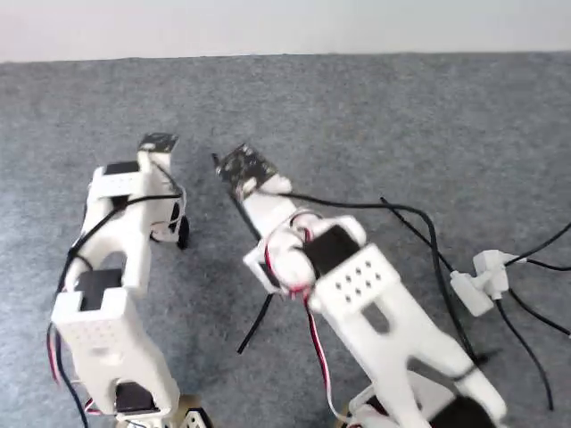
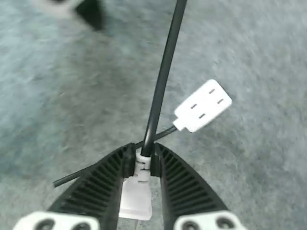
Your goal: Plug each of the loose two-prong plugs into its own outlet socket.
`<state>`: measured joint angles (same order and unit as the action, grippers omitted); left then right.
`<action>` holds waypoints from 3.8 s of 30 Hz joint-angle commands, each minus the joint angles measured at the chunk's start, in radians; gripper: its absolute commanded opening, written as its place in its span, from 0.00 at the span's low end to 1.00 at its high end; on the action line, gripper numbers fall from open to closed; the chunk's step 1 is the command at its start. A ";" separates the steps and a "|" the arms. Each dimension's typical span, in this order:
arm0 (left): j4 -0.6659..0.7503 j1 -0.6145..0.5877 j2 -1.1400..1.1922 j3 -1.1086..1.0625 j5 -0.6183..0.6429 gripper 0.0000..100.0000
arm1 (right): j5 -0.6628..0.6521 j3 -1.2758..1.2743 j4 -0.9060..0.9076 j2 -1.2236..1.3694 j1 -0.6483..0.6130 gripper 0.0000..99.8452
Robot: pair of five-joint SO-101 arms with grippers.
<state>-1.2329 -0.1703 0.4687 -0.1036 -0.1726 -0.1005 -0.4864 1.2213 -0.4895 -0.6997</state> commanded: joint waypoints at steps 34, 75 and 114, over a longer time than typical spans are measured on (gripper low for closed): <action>-0.071 0.423 -0.505 -0.171 -0.166 0.16 | -0.161 -0.321 -0.292 -0.231 -0.027 0.01; 0.695 0.012 -0.572 -0.615 0.209 0.16 | 0.120 -0.416 -0.591 -0.225 0.171 0.01; 0.511 -0.015 -0.571 -0.630 0.287 0.16 | -0.143 -0.216 -0.338 0.252 0.674 0.15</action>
<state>-0.7142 -0.1780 -0.0683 -0.7388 0.1097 -0.2217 -0.7610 0.8746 -0.2394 -0.0046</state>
